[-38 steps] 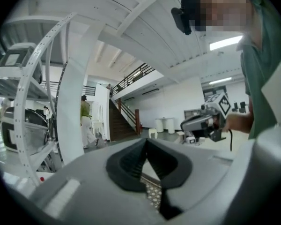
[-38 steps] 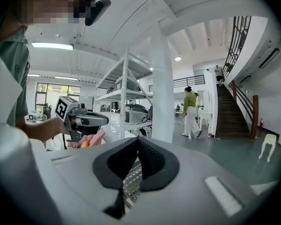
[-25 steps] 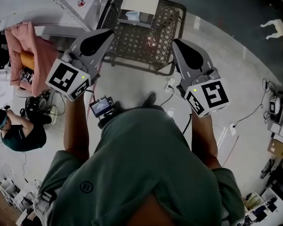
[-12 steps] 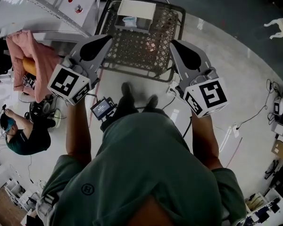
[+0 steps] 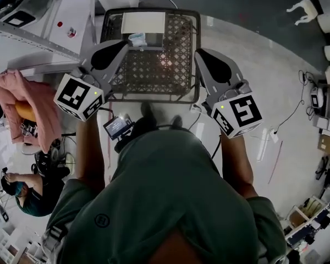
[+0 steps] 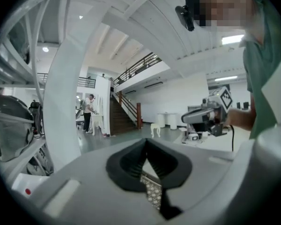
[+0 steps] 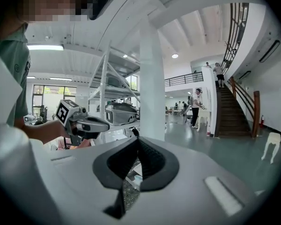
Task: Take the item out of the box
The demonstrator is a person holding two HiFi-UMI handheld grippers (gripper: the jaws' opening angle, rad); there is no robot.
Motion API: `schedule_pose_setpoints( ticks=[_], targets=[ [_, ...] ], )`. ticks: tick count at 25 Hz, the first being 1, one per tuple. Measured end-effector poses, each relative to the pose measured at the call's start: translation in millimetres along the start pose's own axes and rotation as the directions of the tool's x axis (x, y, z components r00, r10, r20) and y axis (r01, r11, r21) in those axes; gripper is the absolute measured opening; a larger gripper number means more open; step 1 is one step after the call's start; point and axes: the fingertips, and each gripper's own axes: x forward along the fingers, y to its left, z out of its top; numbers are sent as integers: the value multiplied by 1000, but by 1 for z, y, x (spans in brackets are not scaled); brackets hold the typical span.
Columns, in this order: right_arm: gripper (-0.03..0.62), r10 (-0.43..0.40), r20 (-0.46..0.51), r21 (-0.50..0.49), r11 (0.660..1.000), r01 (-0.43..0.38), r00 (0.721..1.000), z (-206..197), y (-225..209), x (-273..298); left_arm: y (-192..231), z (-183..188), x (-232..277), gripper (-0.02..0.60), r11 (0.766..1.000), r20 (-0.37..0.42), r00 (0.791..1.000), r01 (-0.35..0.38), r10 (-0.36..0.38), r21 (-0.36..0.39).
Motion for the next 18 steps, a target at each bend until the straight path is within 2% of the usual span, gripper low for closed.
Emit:
schedule_pose_setpoints(
  ticks=[8,14,18],
  targets=[
    [6,-100,-32,1,995,100,994,2,1,46,56,-18,21,2,994,-3,995,105,-105,10],
    [6,-113,-68,13,993,114,991,-4,-5,74,86,-34,33,2,993,-26,993,114,-114,-10],
    [6,-95,-75,18,995,97,993,-16,-19,83,91,-52,48,2,995,-48,994,100,-101,-28]
  ],
)
